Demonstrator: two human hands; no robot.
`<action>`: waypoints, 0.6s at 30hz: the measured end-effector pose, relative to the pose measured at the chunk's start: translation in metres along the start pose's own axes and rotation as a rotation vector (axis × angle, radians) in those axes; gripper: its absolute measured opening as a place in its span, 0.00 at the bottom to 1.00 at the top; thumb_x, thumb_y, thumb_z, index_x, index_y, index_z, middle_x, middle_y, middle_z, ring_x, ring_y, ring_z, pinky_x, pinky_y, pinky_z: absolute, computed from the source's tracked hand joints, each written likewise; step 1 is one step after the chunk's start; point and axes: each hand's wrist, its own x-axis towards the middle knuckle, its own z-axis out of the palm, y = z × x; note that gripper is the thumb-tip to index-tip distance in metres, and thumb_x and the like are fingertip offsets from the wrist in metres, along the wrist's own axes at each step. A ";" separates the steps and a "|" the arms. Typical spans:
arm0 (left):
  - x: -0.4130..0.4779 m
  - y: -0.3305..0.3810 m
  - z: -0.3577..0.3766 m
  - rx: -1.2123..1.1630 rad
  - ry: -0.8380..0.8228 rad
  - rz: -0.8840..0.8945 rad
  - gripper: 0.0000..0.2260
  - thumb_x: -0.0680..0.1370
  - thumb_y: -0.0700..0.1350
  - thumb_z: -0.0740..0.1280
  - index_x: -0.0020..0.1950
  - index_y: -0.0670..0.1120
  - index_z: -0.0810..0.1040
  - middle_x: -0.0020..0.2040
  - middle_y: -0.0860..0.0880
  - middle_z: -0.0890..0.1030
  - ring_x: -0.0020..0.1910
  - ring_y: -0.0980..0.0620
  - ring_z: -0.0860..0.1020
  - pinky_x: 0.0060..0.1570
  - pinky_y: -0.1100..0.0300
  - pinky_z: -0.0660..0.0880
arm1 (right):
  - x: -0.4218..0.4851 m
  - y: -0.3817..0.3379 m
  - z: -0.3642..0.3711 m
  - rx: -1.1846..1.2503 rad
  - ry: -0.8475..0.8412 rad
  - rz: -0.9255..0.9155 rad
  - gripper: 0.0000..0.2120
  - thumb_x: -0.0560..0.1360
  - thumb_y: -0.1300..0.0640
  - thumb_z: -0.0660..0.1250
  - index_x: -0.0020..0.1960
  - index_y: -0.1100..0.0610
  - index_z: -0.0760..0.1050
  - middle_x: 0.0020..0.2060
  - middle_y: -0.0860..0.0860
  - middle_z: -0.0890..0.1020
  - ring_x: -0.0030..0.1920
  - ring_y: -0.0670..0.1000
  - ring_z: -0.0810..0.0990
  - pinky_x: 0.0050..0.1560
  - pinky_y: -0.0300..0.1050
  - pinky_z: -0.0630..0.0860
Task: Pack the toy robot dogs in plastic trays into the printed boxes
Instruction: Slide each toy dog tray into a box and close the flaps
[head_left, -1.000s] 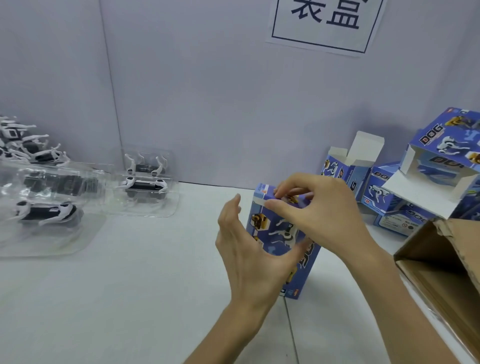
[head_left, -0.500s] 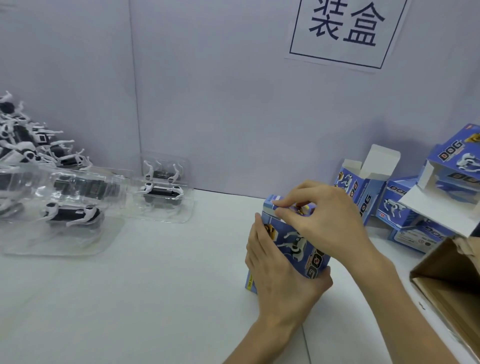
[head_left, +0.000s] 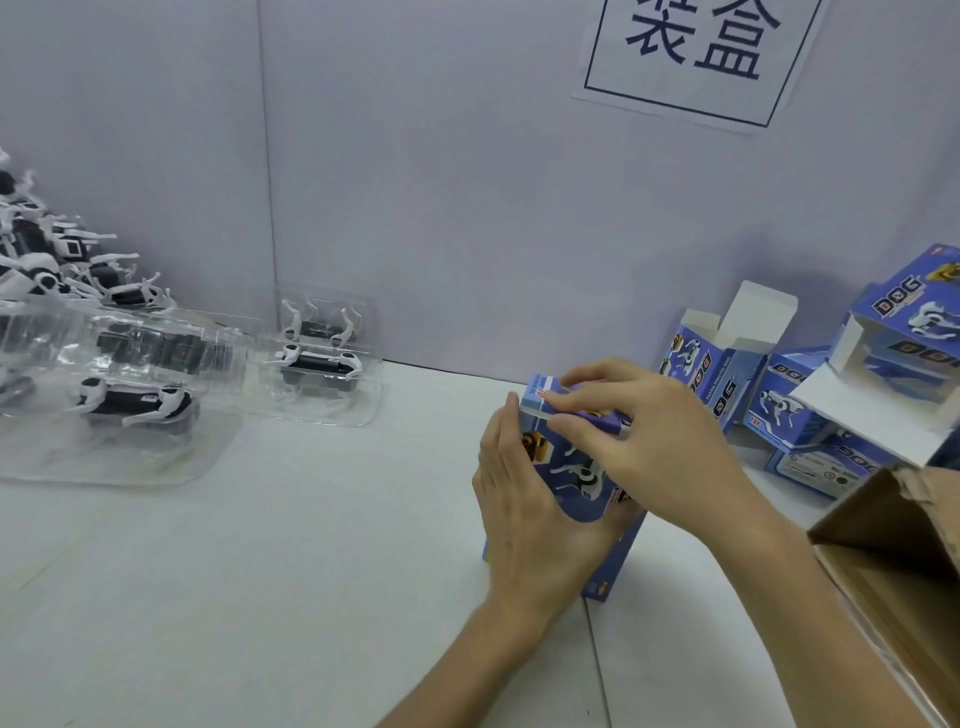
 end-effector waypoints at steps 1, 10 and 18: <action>0.006 -0.003 -0.005 -0.046 0.027 0.084 0.42 0.67 0.55 0.75 0.76 0.47 0.59 0.71 0.49 0.68 0.69 0.61 0.69 0.64 0.64 0.72 | -0.005 0.002 0.002 0.016 0.024 -0.005 0.09 0.76 0.47 0.71 0.55 0.40 0.84 0.57 0.33 0.79 0.57 0.40 0.78 0.52 0.49 0.79; 0.038 -0.028 -0.038 0.009 -0.053 0.232 0.12 0.82 0.46 0.62 0.62 0.46 0.80 0.60 0.52 0.79 0.61 0.54 0.77 0.57 0.59 0.76 | -0.017 0.010 0.018 0.107 0.223 -0.088 0.14 0.75 0.60 0.73 0.58 0.48 0.84 0.56 0.43 0.85 0.59 0.44 0.82 0.56 0.52 0.81; 0.037 -0.028 -0.039 -0.003 -0.030 0.189 0.08 0.81 0.41 0.66 0.57 0.45 0.83 0.55 0.47 0.73 0.54 0.60 0.75 0.45 0.72 0.72 | -0.015 0.012 0.011 0.184 0.115 -0.062 0.12 0.75 0.61 0.73 0.55 0.49 0.85 0.54 0.42 0.85 0.57 0.40 0.81 0.55 0.41 0.80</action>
